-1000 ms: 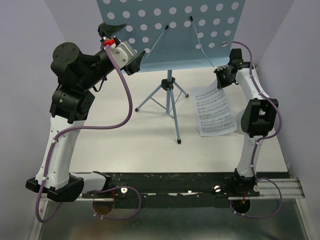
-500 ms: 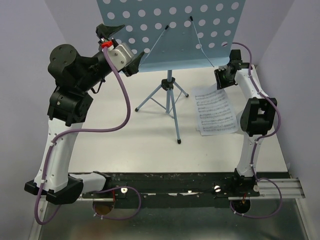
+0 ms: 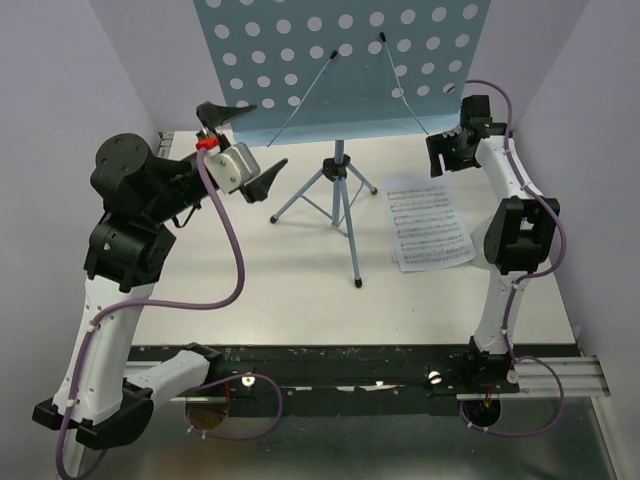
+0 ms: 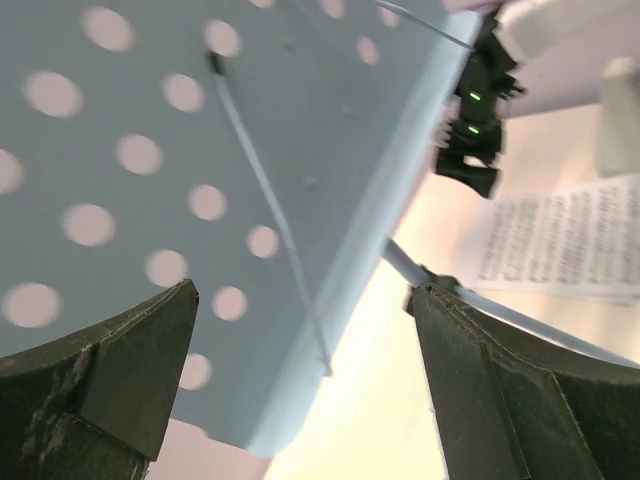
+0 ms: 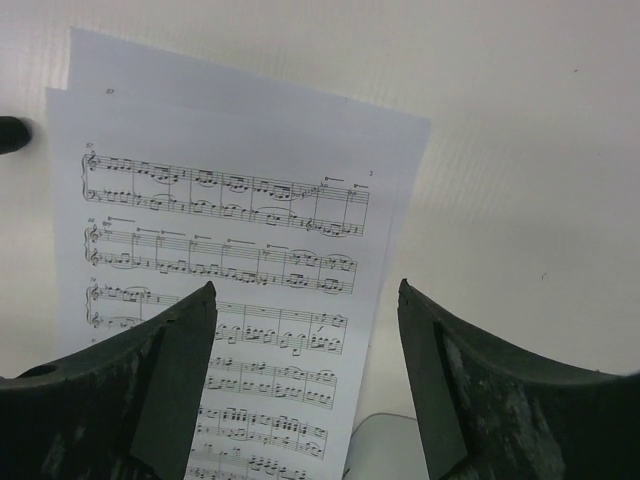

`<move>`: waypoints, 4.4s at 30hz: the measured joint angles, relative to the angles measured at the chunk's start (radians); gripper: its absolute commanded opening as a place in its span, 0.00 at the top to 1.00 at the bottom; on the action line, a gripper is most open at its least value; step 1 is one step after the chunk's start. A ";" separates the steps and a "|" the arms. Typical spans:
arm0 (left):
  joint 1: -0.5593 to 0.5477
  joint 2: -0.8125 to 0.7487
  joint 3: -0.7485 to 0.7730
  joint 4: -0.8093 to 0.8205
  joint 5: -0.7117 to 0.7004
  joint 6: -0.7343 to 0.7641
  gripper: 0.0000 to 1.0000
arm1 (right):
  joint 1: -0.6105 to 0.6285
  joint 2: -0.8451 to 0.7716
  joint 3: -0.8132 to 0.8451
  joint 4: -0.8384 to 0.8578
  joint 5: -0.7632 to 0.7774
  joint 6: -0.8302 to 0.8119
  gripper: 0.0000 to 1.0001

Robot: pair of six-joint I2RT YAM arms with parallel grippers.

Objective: Pack up the instrument practice props

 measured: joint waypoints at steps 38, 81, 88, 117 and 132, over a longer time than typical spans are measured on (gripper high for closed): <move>-0.099 0.220 -0.831 0.442 -0.395 -0.142 0.01 | 0.222 -0.378 -0.576 0.703 -0.769 -0.431 0.17; 0.247 0.516 -0.637 0.549 -0.214 -0.182 0.02 | 0.462 -0.519 -0.762 0.673 -0.757 -0.467 0.44; 0.368 0.243 -0.866 0.520 -0.122 0.066 0.05 | 0.463 -0.525 -0.794 0.668 -0.723 -0.439 0.42; 0.029 0.000 -0.891 0.468 0.084 0.987 0.39 | 0.466 -0.562 -0.854 0.685 -0.680 -0.417 0.41; 0.002 0.041 -0.858 0.504 0.019 0.980 1.00 | 0.466 -0.569 -0.864 0.690 -0.672 -0.417 0.41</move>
